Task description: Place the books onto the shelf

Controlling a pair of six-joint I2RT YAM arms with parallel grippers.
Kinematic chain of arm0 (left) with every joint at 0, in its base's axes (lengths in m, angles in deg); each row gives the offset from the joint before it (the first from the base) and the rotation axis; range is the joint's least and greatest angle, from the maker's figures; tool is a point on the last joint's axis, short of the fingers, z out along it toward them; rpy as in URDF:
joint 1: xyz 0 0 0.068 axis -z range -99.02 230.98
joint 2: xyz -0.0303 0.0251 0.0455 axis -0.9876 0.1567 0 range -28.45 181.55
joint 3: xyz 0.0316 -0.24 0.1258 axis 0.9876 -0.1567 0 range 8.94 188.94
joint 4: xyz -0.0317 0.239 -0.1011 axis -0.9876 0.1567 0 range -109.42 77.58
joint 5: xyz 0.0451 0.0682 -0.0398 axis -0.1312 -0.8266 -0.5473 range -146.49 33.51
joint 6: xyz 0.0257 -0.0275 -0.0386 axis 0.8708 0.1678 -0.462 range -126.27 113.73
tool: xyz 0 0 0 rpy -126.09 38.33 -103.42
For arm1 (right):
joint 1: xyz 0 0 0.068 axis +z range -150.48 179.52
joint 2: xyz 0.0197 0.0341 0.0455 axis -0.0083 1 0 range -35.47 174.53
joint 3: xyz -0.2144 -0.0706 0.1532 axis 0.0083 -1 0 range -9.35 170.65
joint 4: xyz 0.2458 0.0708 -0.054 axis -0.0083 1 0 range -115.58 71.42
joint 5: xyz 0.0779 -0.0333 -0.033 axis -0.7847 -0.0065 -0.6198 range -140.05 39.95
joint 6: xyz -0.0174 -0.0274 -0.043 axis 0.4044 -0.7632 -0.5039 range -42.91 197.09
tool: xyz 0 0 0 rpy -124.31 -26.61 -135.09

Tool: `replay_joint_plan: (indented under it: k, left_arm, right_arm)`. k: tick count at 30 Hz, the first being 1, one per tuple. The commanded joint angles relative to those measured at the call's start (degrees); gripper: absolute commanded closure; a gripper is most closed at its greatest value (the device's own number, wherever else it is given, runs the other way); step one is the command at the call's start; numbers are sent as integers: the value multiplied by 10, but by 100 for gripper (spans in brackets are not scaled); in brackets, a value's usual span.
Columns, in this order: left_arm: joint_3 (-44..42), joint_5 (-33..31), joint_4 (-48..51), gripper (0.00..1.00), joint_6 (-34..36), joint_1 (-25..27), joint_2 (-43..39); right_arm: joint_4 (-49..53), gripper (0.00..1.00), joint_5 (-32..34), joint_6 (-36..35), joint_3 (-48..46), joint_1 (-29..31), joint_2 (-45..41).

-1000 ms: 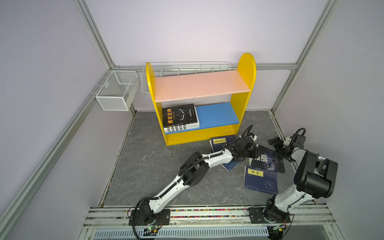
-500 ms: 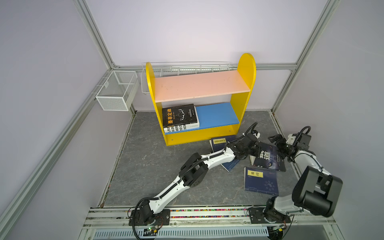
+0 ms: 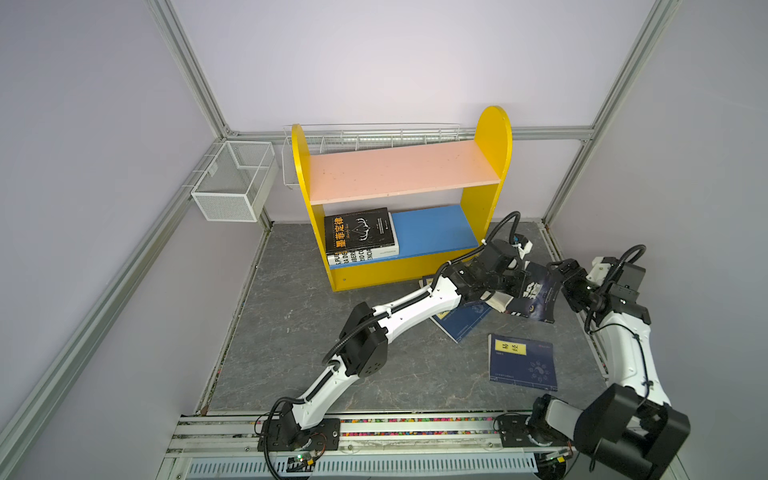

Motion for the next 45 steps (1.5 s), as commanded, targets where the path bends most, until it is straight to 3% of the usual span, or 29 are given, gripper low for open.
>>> replay_joint_plan:
  k: [1,6,11,17,23,28,32,37,45]
  left_arm:
    - [-13,-20,28,100,62,-1,-49]
    - [-111,-47,35,100,85,-18,-118]
    - [-265,-61,-2,100,68,-47,-210]
    - [-481,-96,-70,100,19,-63,-328]
    - [-612,-122,-124,100,-48,-71,-360]
    - [-634,-143,-127,100,-107,-85,-344]
    - [-611,-135,-97,100,-149,-112,-338]
    - [-595,-120,-101,100,-166,-139,-337]
    - [-581,-65,-110,100,-187,-143,-332]
  right_arm:
    - [36,5,-10,3,11,-1,-30]
    - [32,5,-45,20,-6,17,-60]
    - [26,5,-64,36,-25,94,-78]
    - [43,6,-74,51,-74,172,-128]
    - [19,9,-80,114,-152,247,-182]
    - [-41,11,-45,143,-217,321,-160]
    - [-148,11,-49,213,-270,363,-113]
    - [-203,11,40,260,-309,434,-113]
    - [-347,11,79,328,-354,476,-70]
